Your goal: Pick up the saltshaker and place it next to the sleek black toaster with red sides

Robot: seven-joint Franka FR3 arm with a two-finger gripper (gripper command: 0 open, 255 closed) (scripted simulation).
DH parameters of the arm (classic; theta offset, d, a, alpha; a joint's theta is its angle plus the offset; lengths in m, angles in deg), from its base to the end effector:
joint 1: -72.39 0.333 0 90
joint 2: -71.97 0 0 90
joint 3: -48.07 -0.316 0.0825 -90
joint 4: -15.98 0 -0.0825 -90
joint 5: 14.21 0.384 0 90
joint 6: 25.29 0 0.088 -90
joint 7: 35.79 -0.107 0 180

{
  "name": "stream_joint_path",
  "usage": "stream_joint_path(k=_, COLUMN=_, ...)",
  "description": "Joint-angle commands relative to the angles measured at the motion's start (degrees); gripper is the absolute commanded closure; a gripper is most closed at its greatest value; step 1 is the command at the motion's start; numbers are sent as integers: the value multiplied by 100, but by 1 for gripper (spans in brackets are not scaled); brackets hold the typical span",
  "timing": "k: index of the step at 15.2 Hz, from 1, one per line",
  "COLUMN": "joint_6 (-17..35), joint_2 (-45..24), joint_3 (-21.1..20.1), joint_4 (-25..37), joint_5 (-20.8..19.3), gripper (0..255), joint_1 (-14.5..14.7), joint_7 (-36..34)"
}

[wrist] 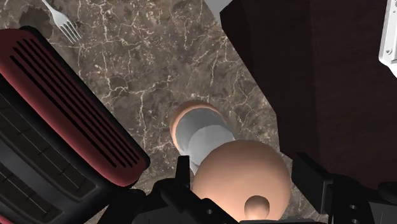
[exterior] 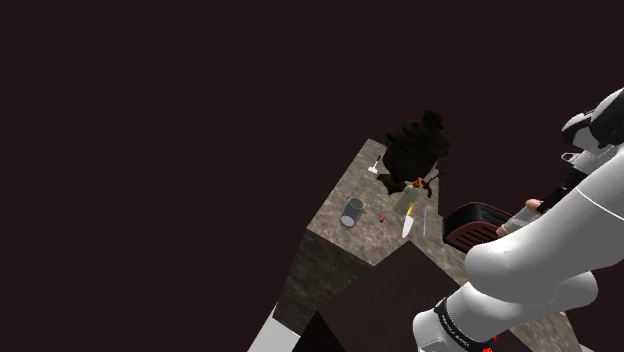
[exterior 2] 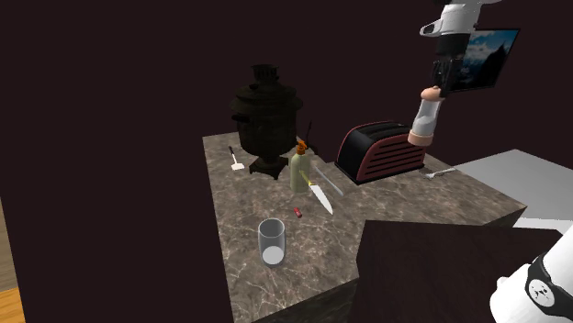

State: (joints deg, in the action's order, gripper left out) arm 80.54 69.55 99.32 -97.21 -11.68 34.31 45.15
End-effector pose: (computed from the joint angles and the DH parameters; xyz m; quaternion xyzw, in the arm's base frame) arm 0.0137 -0.5445 0.4418 -0.9937 0.0816 0.0023 0.0773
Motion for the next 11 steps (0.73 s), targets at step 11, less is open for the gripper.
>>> stream_joint_path(k=11, joint_6=233, joint_2=-903, joint_3=264, joint_4=274, joint_5=619, gripper=255, joint_1=-692, joint_7=1228)
